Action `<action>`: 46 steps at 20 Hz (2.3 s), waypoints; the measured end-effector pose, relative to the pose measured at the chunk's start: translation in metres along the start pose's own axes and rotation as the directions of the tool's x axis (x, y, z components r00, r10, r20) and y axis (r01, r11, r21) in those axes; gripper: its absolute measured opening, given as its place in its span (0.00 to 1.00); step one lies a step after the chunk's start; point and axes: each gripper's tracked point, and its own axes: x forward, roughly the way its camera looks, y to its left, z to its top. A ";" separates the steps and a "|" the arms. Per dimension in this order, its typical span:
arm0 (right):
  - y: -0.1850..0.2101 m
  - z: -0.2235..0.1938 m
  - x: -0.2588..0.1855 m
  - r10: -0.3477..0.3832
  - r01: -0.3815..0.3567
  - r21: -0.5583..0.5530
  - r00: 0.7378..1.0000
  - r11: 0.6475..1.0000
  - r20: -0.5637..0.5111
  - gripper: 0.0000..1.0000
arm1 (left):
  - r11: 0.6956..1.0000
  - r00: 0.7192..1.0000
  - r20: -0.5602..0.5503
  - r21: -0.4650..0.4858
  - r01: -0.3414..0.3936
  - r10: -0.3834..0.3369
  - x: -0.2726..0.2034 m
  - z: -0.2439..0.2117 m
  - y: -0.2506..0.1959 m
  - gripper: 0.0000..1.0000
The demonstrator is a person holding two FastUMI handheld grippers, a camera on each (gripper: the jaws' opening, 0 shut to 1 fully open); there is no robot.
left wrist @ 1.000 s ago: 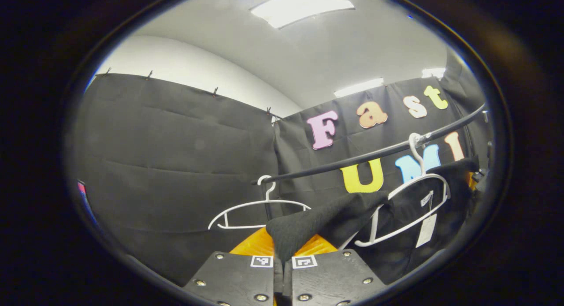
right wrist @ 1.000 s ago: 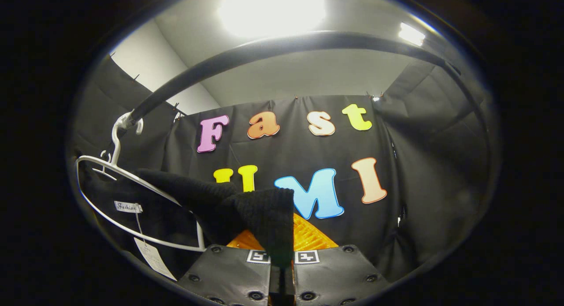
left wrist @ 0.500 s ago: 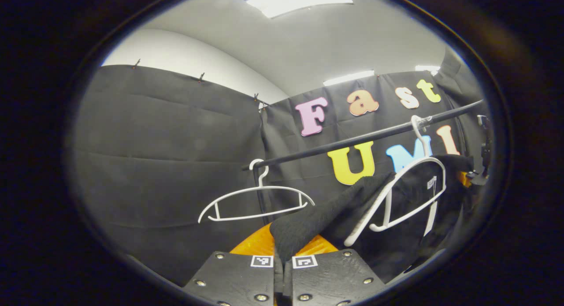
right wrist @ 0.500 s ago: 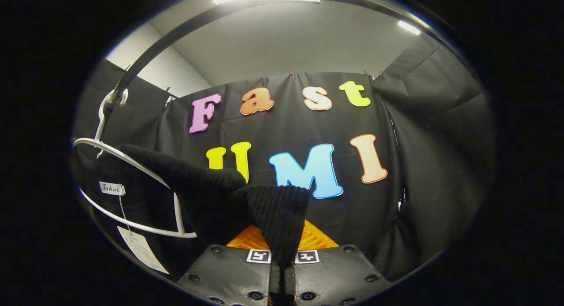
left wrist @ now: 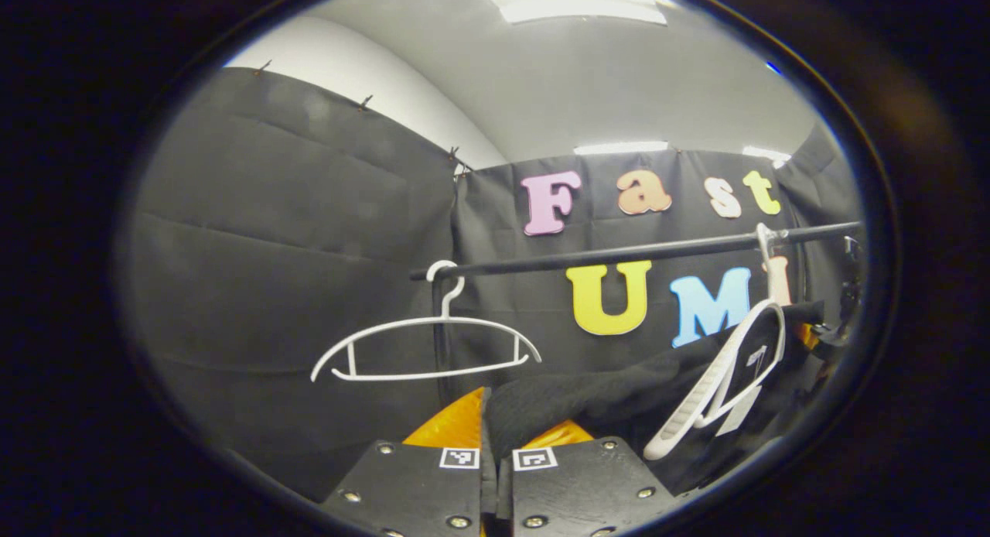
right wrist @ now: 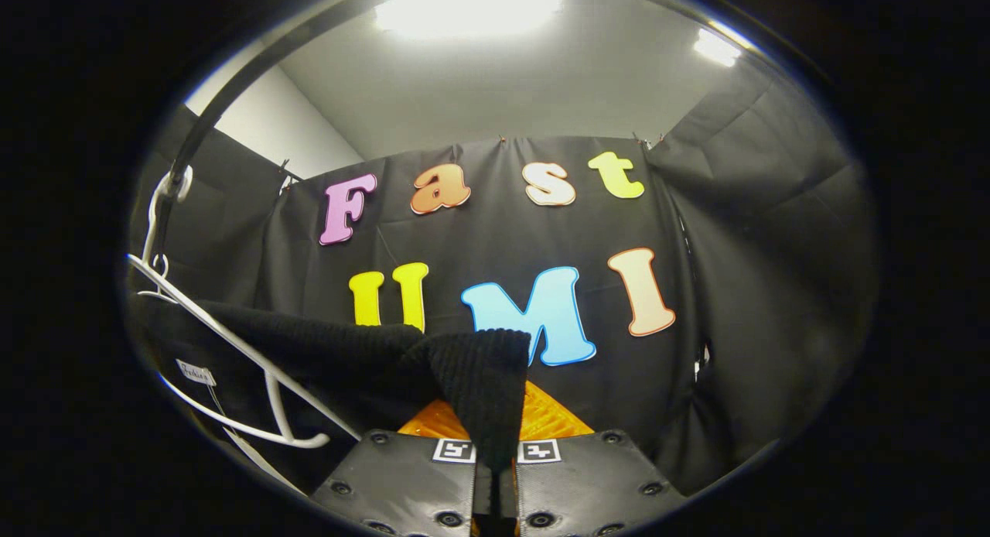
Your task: Grasp the clothes on the hanger with both hands and then place them into the laundry hamper below.
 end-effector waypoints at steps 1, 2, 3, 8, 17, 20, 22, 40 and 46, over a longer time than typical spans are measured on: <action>0.000 -0.011 0.001 -0.004 0.004 0.005 1.000 1.000 -0.027 0.07 | 1.000 1.000 -0.013 0.003 0.009 -0.009 0.004 -0.010 -0.007 0.01; -0.002 -0.022 0.000 -0.007 0.007 0.012 0.998 1.000 -0.055 0.07 | 1.000 0.999 -0.027 0.008 0.018 -0.017 0.007 -0.019 -0.013 0.02; -0.005 -0.034 -0.002 -0.008 0.009 0.017 0.996 1.000 -0.084 0.07 | 1.000 0.999 -0.039 0.016 0.025 -0.025 0.012 -0.029 -0.019 0.02; -0.017 -0.083 -0.015 -0.016 0.021 0.025 0.979 0.999 -0.203 0.07 | 0.996 0.993 -0.111 0.061 0.058 -0.051 0.028 -0.074 -0.040 0.02; -0.007 -0.120 -0.073 0.025 -0.034 -0.028 0.957 0.999 -0.289 0.07 | 0.995 0.981 -0.180 0.057 0.087 -0.075 -0.004 -0.126 -0.044 0.01; 0.008 -0.129 -0.099 0.067 -0.079 -0.025 0.945 0.997 -0.319 0.07 | 0.992 0.975 -0.198 0.053 0.114 -0.102 -0.006 -0.137 -0.059 0.01; 0.019 -0.134 -0.117 0.098 -0.117 -0.035 0.936 0.993 -0.338 0.07 | 0.990 0.971 -0.203 0.034 0.139 -0.130 -0.017 -0.140 -0.070 0.01; 0.103 -0.164 -0.255 0.311 -0.328 0.040 0.838 0.944 -0.448 0.07 | 0.929 0.895 -0.255 -0.067 0.363 -0.367 -0.104 -0.201 -0.176 0.00; 0.112 -0.224 -0.289 0.326 -0.354 0.057 0.772 0.933 -0.546 0.07 | 0.911 0.851 -0.345 -0.030 0.412 -0.396 -0.118 -0.264 -0.194 0.01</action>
